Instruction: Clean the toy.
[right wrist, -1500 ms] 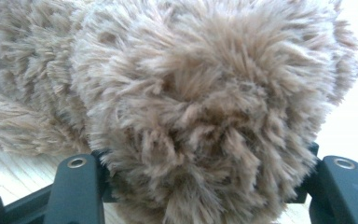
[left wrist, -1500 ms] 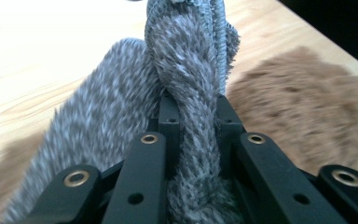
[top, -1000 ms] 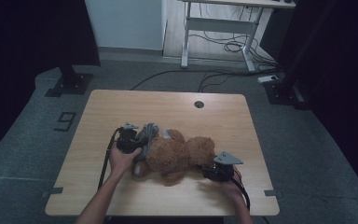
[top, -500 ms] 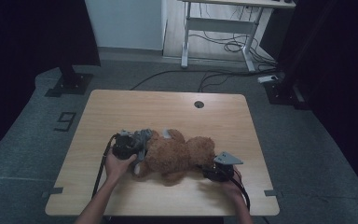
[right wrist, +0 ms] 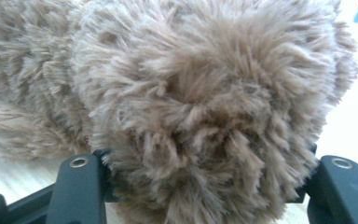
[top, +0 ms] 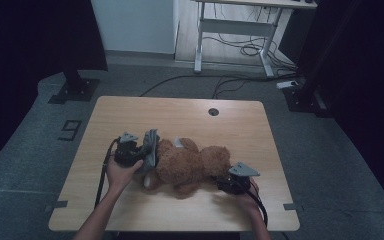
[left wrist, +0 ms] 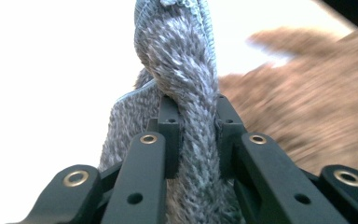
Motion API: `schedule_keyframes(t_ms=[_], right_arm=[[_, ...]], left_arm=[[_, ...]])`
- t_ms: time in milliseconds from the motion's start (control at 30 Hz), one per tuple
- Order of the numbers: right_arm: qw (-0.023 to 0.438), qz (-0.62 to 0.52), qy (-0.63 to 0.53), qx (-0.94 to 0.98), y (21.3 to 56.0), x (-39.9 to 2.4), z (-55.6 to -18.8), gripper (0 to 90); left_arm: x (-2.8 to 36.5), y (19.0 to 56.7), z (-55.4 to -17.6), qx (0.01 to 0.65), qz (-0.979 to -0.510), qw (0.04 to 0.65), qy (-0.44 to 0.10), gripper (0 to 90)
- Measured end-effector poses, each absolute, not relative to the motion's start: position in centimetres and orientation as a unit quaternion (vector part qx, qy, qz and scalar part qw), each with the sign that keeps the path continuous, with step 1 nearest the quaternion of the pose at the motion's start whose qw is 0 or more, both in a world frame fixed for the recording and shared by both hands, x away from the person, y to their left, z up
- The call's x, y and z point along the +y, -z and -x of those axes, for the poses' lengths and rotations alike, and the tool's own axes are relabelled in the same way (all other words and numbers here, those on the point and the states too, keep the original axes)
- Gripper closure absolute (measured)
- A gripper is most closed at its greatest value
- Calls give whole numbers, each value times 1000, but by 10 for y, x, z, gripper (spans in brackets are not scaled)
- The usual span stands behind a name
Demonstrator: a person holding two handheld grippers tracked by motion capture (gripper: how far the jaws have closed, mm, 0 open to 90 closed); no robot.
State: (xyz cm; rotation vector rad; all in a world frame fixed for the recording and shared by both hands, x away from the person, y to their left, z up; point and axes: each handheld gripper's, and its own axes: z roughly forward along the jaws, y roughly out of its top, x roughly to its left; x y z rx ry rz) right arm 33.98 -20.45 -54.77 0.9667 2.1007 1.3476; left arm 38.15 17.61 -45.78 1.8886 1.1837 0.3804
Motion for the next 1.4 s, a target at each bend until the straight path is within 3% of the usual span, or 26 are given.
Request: schedule_keyframes(t_ms=[167, 367, 500, 733, 900, 1167, 1400], right_arm=[[243, -358, -484, 760, 548, -199, -344, 379], [258, -368, -477, 756, 547, -193, -349, 383], [259, -368, -475, 756, 547, -192, -348, 376], [243, -375, -476, 758, 543, -198, -343, 200], [223, -392, -479, 753, 538, -203, -339, 139], [206, -400, -533, 717, 509, -220, -334, 116], [201, -410, -511, 729, 486, -200, -362, 33]], left_arm=[[140, 434, -383, 444, -758, 457, -139, 768], [97, 449, -393, 429, -789, 422, -126, 760], [98, 460, -387, 423, -786, 429, -140, 768], [96, 474, -360, 397, -788, 434, -180, 785], [93, 483, -342, 382, -784, 441, -213, 788], [96, 486, -332, 375, -781, 456, -207, 789], [99, 487, -326, 375, -775, 469, -196, 790]])
